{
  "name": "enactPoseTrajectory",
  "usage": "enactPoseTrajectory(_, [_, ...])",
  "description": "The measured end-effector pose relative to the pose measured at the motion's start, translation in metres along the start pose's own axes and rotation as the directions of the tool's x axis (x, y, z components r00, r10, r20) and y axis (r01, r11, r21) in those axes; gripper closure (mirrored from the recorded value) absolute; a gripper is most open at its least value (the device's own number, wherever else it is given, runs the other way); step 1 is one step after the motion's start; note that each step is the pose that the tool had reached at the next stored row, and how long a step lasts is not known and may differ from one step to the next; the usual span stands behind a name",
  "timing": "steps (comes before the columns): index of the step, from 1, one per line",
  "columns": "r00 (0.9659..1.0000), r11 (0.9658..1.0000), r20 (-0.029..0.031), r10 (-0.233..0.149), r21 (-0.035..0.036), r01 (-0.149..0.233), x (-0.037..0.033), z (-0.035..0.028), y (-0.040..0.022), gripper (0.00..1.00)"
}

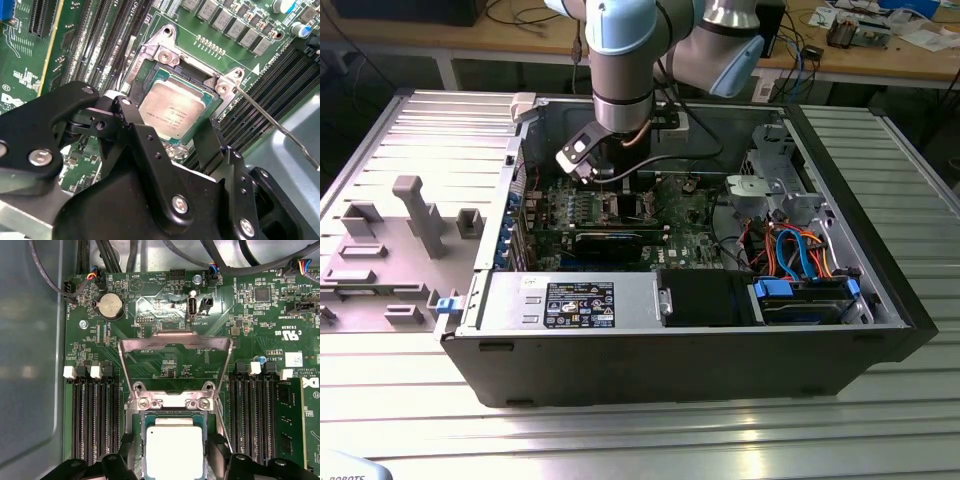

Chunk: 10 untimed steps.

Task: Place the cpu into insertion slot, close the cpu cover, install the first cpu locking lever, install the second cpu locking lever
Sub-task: 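Place the cpu into insertion slot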

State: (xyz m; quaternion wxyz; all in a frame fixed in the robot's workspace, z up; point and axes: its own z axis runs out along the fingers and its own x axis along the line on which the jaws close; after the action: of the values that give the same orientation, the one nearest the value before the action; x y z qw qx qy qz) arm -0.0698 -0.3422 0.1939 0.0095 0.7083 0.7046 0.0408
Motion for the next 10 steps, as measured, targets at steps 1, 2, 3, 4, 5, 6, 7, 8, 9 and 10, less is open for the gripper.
enactPoseTrajectory(1, [1.0, 1.0, 0.0002, 0.0, -0.0001, 0.0, 0.0, -0.0001, 0.0, 0.32])
enactPoseTrajectory(2, [1.0, 1.0, 0.0006, 0.0, 0.0, 0.0, 0.0, -0.0005, 0.0, 0.32])
enactPoseTrajectory(3, [1.0, 1.0, 0.0013, 0.0, 0.0003, 0.0, 0.0, -0.0014, 0.0, 0.32])
enactPoseTrajectory(4, [1.0, 1.0, 0.0013, 0.0, 0.0001, 0.0, 0.0, -0.0021, 0.0001, 0.32])
enactPoseTrajectory(5, [1.0, 1.0, 0.0015, 0.0, 0.0, 0.0, 0.0001, -0.0035, 0.0003, 0.32])
enactPoseTrajectory(6, [1.0, 1.0, 0.0016, 0.0, 0.0, 0.0, 0.0002, -0.004, 0.0003, 0.32])
enactPoseTrajectory(7, [1.0, 1.0, 0.0014, 0.0, -0.0001, 0.0, 0.0002, -0.0041, 0.0003, 0.32])
enactPoseTrajectory(8, [1.0, 1.0, 0.0016, 0.0, 0.0, 0.0, 0.0002, -0.0044, 0.0003, 0.32])
enactPoseTrajectory(9, [1.0, 1.0, 0.0017, 0.0, 0.0001, 0.0, 0.0002, -0.0058, 0.0004, 0.32])
enactPoseTrajectory(10, [1.0, 1.0, 0.0021, 0.0, 0.0, 0.0, 0.0004, -0.0079, 0.0005, 0.32])
